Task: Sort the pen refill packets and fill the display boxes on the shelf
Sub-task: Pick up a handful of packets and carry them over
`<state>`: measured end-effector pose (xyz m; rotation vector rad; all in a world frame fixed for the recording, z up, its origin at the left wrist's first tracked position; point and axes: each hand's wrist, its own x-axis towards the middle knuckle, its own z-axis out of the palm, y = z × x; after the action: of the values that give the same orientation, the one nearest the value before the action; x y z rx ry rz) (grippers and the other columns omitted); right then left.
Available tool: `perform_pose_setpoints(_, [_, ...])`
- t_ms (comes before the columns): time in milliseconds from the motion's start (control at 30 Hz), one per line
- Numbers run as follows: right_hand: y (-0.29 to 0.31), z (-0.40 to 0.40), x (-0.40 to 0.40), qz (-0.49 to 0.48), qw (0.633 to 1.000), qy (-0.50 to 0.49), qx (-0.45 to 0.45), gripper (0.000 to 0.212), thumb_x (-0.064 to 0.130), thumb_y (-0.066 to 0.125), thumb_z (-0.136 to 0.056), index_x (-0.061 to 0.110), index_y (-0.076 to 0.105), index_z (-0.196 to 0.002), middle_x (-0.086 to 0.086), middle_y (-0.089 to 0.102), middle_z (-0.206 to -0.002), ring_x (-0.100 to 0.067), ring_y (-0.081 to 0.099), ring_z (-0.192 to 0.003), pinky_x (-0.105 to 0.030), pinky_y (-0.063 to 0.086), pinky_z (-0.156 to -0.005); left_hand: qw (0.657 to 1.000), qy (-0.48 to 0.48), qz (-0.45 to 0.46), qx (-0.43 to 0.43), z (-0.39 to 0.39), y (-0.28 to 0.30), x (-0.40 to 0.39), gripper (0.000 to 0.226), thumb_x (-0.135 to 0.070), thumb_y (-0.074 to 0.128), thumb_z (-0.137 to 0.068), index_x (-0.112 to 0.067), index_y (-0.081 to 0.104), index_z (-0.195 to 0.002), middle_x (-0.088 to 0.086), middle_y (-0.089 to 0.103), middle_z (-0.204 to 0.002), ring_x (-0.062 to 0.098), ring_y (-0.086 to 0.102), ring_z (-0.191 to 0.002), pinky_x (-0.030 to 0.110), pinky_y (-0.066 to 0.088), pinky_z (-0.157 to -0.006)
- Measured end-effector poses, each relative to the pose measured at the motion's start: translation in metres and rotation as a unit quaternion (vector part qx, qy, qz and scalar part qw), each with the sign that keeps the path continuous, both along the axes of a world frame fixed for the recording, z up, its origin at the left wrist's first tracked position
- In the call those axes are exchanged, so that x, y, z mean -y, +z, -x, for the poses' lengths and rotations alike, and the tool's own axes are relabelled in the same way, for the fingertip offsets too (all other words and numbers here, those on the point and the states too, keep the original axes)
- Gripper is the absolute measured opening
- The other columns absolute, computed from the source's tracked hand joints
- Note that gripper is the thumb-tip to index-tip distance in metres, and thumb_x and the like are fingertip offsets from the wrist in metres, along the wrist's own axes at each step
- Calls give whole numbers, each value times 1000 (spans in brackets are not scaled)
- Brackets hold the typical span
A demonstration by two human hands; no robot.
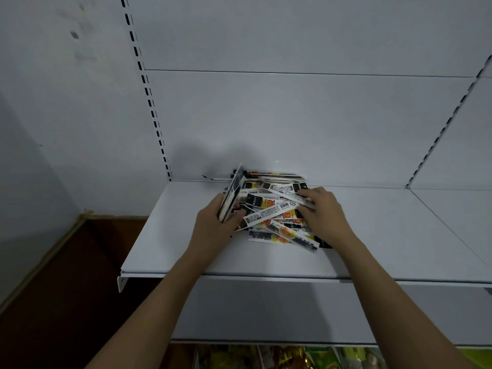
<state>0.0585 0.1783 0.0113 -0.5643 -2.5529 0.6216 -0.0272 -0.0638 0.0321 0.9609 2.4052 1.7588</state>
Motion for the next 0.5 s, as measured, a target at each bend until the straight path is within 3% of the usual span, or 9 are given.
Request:
perform_pose_setpoints(100, [14, -15, 18, 62, 997, -6, -43, 34, 23, 59, -96, 21, 61, -130, 1, 58, -126, -19, 49, -118, -35, 43, -96, 998, 1, -68, -9, -4, 7, -4, 13, -15, 60, -97, -17, 60, -84, 1, 59, -66, 12, 54, -56, 12, 41, -52])
perform_pose_setpoints(167, [24, -37, 29, 82, 993, -27, -82, 24, 26, 55, -99, 24, 64, -121, 8, 63, -116, -10, 54, -108, -23, 42, -85, 994, -54, -85, 30, -12, 12, -11, 13, -14, 60, -97, -12, 61, -85, 14, 52, -67, 16, 47, -55, 19, 42, -52])
perform_pose_setpoints(233, [33, -64, 41, 115, 988, -49, -94, 14, 28, 54, -99, 30, 66, -107, 18, 66, -101, 0, 58, -93, -15, 41, -72, 986, -132, -76, 73, -24, 16, -20, 10, -13, 61, -96, -13, 61, -86, -1, 49, -61, 10, 45, -53, 23, 43, -53])
perform_pose_setpoints(300, [34, -92, 52, 143, 984, -73, -81, 12, 31, 55, -98, 34, 67, -97, 22, 67, -94, 5, 59, -89, -10, 40, -66, 972, -203, -66, 97, -39, 16, -30, 9, -8, 63, -94, -12, 61, -86, -13, 49, -57, 4, 45, -51, 18, 41, -53])
perform_pose_setpoints(500, [14, -193, 70, 159, 971, -180, 11, 21, 42, 54, -98, 30, 70, -99, 19, 68, -97, 1, 59, -90, -27, 48, -73, 944, -300, -55, 127, -102, 7, -62, 15, -12, 65, -92, -25, 64, -82, -8, 43, -58, 8, 40, -49, 23, 37, -51])
